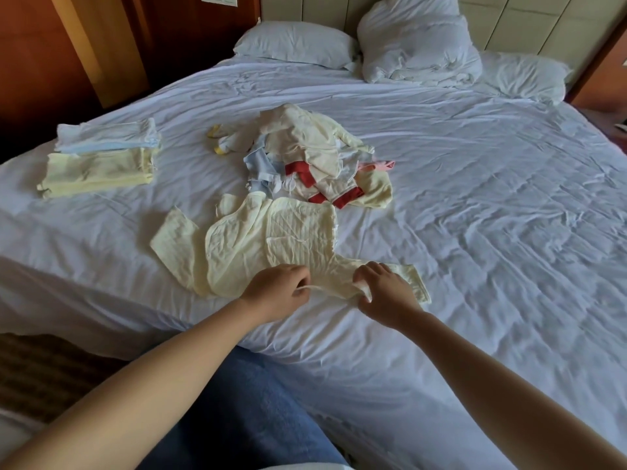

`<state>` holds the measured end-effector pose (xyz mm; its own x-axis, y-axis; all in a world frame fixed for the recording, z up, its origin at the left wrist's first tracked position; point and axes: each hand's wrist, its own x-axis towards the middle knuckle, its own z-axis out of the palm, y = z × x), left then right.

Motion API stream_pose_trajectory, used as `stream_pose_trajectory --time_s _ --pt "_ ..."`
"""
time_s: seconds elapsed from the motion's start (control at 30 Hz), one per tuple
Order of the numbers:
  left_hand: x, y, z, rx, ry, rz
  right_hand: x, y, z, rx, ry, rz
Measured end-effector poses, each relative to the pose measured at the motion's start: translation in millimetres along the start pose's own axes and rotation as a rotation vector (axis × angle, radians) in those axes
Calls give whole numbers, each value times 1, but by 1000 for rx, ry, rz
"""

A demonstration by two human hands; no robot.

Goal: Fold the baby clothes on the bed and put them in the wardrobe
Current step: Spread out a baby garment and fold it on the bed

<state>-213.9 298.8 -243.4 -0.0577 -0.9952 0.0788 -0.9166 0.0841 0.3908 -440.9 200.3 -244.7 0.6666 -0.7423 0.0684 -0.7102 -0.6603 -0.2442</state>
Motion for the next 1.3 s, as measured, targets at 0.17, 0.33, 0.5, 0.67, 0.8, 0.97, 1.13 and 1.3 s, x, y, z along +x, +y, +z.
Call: stream_pose_trajectory --time_s 0.17,0.33,0.5,0.67,0.8,0.97,1.13,1.3 --pt "3 2 -9 -22 -57 -37 3 4 -1 -124 -26 33" --pt "5 2 -10 12 -82 -19 2 15 -14 -227 -104 41" --pt "12 5 -12 147 -194 38 5 28 -35 -335 -12 -5" --pt "19 14 -6 330 -344 125 -1 34 -33 -374 -251 -33" --pt "22 16 -8 273 -357 105 -1 38 -40 -103 -461 132" --pt "31 21 -3 140 -159 34 7 39 -44 5 21 291" --pt "40 32 8 184 -107 51 13 51 -28 -12 -56 394" --pt "40 23 27 371 -70 113 22 60 -21 -65 86 315"
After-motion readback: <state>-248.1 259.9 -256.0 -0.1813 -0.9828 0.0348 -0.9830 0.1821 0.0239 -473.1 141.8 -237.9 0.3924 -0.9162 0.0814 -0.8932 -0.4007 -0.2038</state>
